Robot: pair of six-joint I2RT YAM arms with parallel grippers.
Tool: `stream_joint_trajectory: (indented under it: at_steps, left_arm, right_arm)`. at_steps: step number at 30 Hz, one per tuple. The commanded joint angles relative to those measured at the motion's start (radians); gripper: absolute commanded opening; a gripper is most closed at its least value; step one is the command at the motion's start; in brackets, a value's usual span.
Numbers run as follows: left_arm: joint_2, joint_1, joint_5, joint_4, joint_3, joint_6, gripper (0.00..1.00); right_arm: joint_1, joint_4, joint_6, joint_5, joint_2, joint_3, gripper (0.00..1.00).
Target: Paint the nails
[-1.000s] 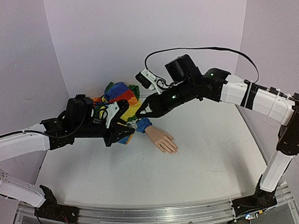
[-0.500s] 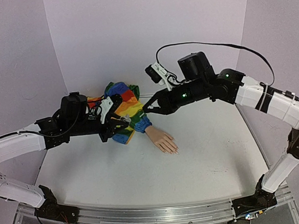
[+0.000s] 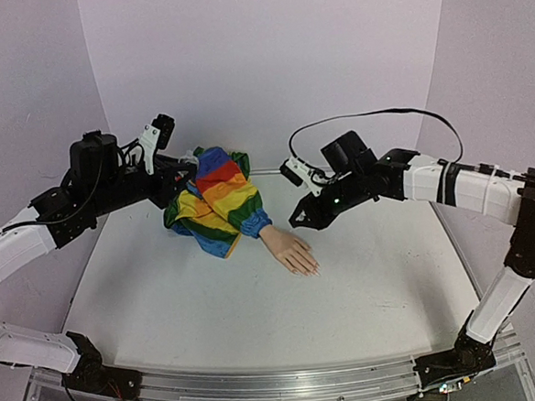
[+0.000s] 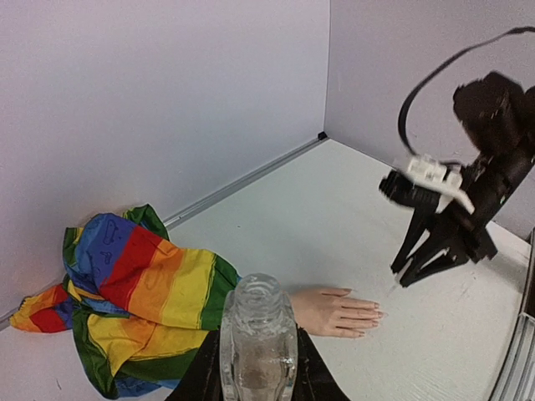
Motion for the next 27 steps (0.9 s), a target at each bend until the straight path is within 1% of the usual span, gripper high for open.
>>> stream_joint_trajectory:
  at_steps: [1, 5, 7, 10, 15, 19, 25, 27]
  left_arm:
    - [-0.027, 0.002, -0.049, 0.007, 0.08, -0.001, 0.0]
    - [-0.034, 0.002, -0.075, 0.006, 0.058, 0.043, 0.0]
    - [-0.033, 0.002, -0.076, 0.011, 0.036, 0.07, 0.0]
    - [-0.032, 0.002, -0.076, 0.021, 0.01, 0.096, 0.0]
    - [-0.045, 0.002, -0.067, 0.037, -0.016, 0.125, 0.0]
    - [-0.056, 0.002, -0.065, 0.044, -0.033, 0.136, 0.0]
    - [-0.074, 0.002, -0.075, 0.044, -0.044, 0.144, 0.0]
    - [-0.074, 0.002, -0.112, 0.042, -0.035, 0.137, 0.0]
  right_arm:
    - [0.009, -0.036, -0.157, 0.017, 0.051, -0.047, 0.0]
    - [0.007, -0.036, -0.263, -0.026, 0.093, -0.111, 0.0]
    - [0.009, -0.03, -0.302, -0.014, 0.11, -0.139, 0.0]
    - [0.009, -0.03, -0.292, 0.02, 0.142, -0.145, 0.0]
    - [0.009, 0.009, -0.281, 0.041, 0.147, -0.179, 0.0]
    - [0.008, 0.038, -0.253, 0.087, 0.162, -0.173, 0.0]
    - [0.008, 0.05, -0.235, 0.099, 0.183, -0.172, 0.0]
    - [0.009, 0.051, -0.231, 0.119, 0.185, -0.178, 0.0]
